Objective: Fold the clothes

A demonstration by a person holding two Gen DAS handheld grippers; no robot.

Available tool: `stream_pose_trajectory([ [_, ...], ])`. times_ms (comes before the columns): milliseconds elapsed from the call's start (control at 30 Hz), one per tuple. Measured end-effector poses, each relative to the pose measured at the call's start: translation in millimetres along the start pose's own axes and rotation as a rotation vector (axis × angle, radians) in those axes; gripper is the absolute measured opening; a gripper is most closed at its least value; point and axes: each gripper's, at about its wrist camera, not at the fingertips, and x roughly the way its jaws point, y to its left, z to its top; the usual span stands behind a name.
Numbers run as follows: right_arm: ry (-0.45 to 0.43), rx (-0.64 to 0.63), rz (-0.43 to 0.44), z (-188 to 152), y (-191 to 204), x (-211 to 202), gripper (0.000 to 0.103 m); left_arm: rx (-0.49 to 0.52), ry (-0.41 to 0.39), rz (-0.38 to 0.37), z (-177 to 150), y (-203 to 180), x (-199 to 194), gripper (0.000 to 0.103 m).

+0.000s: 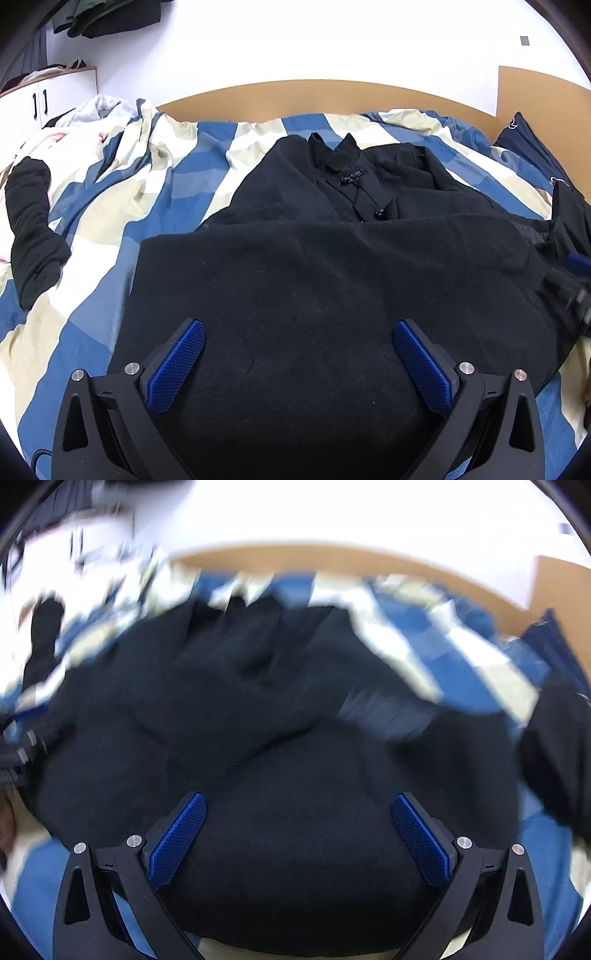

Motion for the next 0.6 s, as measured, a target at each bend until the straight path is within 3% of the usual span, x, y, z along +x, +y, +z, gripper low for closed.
stream_pose_trajectory([
  [200,0.001,0.09,0.031,2,-21,1,0.103,-0.029,0.044,-0.047,-1,9,1,0.103],
  [367,-0.002,0.109,0.04,-1,-23,-3,0.103,-0.081,0.141,-0.132,-5,38,8,0.103],
  [533,0.017,0.09,0.035,5,-23,8,0.103,-0.261,0.129,-0.134,-11,75,12,0.103],
  [600,0.022,0.083,0.028,5,-21,8,0.103,-0.265,0.088,-0.092,-11,74,4,0.103],
])
